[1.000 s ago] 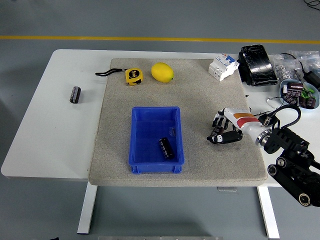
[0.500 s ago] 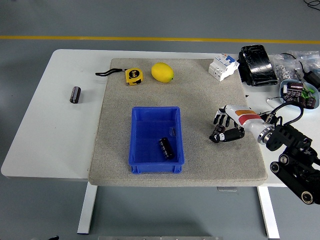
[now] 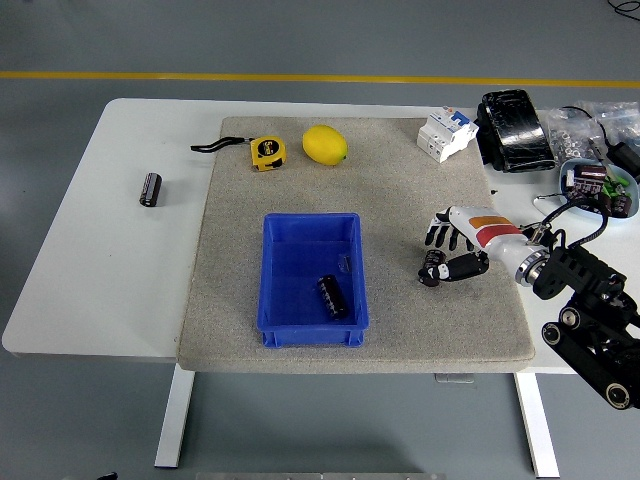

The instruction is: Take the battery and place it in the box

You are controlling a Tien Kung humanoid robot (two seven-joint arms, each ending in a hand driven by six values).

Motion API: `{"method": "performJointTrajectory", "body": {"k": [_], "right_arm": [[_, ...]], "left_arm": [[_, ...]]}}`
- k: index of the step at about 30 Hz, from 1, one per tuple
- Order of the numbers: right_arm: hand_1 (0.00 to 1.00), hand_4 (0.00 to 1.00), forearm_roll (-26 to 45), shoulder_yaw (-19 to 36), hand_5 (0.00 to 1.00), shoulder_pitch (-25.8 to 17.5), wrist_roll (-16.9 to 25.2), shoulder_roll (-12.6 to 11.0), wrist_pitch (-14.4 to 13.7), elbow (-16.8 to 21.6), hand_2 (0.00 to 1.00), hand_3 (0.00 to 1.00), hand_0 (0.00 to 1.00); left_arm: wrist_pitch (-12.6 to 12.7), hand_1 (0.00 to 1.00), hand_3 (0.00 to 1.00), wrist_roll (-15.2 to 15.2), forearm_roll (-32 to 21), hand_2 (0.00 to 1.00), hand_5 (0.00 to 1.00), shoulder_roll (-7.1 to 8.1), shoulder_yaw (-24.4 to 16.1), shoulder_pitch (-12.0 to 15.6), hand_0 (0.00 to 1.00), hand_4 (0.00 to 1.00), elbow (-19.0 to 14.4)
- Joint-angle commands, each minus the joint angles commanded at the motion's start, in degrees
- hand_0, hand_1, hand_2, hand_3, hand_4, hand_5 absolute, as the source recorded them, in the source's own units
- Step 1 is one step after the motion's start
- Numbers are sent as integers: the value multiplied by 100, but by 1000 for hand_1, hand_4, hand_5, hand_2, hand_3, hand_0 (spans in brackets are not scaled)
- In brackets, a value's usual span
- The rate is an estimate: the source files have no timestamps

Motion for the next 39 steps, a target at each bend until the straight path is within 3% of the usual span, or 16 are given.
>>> {"method": "performJointTrajectory", "body": {"k": [6,11,12,17,18,29,35,36,39], "right_arm": [[388,994,-63,76,258,-30,-24,-32,166,112,469,501,272],[388,994,-254,267,258,-161,-39,-172,391,702,469,501,272],[553,998,-305,288,393,-171,-51,-201,525,815,625,575,471],[553,998,-393,221,393,-123,20,-190,788,812,625,575,471],[703,998,-408,193,395,-103,43,-160,785,731,753,782,703],[721,998,-557,54,382,-36,223,-3,438,67,772,806,730],[709,998,-544,44,356,-73,255,20,290,-142,750,789,707],[647,998,-537,39,345,-78,256,25,264,-158,700,751,648],[647,998,-520,14,345,-99,254,39,168,-202,700,751,648]], "left_arm": [[-3,505,680,10,28,558,778,0,-22,-10,485,639,-2],[-2,505,680,4,34,558,778,4,-34,-13,485,639,2],[-1,505,680,4,34,556,779,4,-36,-12,486,639,3],[-7,505,680,13,32,556,779,5,-26,-3,486,639,-2],[-7,505,681,19,31,556,778,4,-20,-4,485,639,-4],[-8,505,681,30,6,557,779,0,17,3,484,639,-13],[-17,505,681,51,66,556,779,-1,-9,10,483,638,-17],[-19,504,681,55,76,556,779,-1,-14,11,484,638,-18],[-29,504,681,73,116,556,779,-1,-32,20,484,638,-22]]}}
